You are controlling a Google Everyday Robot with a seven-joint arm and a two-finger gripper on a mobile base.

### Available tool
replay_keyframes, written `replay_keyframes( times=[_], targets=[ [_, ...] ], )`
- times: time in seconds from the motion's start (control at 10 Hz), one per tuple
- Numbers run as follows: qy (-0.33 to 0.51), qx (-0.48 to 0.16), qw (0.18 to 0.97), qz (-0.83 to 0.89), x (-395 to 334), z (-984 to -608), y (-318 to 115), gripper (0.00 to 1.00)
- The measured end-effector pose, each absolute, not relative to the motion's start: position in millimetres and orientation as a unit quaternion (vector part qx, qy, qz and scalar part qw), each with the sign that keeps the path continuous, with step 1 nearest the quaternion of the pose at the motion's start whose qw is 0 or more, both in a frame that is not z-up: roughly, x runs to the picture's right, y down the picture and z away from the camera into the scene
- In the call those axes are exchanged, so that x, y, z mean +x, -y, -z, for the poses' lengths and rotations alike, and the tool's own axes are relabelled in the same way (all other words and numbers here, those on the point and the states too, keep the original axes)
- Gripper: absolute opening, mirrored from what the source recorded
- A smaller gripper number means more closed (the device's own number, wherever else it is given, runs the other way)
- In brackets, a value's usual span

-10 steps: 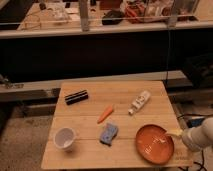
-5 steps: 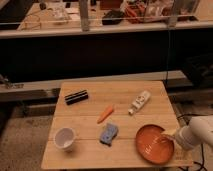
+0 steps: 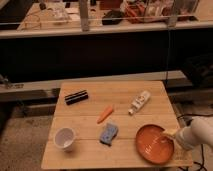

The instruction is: Pick up the ceramic bowl

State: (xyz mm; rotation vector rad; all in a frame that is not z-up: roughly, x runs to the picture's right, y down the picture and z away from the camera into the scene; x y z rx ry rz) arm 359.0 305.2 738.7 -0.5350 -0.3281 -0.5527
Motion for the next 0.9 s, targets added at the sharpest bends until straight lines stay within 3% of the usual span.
replay_keyframes(
  times=[0.4, 0.9],
  targets=[
    [0.151, -0.267, 0.912, 0.272, 357.5, -744.9, -313.0, 0.74],
    [0.155, -0.264, 0.911, 0.277, 356.3, -747.7, -316.7, 0.24]
  ],
)
